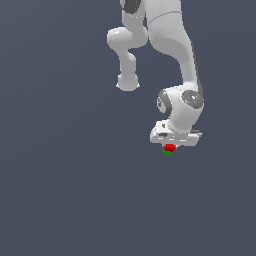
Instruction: Stack the red cube on top of the green cube.
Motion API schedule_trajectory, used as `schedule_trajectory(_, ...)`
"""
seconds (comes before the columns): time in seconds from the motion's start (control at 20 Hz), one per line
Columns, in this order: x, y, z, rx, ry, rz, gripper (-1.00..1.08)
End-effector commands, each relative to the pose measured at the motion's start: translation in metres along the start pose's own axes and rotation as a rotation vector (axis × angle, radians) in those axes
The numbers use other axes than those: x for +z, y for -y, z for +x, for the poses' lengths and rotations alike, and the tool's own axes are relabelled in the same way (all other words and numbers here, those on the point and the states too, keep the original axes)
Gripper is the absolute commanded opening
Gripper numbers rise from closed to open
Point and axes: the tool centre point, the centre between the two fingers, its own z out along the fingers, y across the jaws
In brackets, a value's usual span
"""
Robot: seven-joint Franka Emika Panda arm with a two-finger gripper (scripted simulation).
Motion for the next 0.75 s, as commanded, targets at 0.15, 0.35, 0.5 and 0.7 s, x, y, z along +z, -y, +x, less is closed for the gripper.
schedule_trajectory(0.15, 0.0031, 0.0028, -0.0094, 0.001, -0.001, 0.0, -1.0)
schedule_trajectory(0.35, 0.0031, 0.0028, -0.0096, 0.001, -0.001, 0.0, 1.0)
schedule_trajectory(0.5, 0.0031, 0.0028, -0.0096, 0.001, -0.001, 0.0, 1.0)
schedule_trajectory(0.7, 0.0031, 0.0028, -0.0096, 0.001, -0.001, 0.0, 1.0)
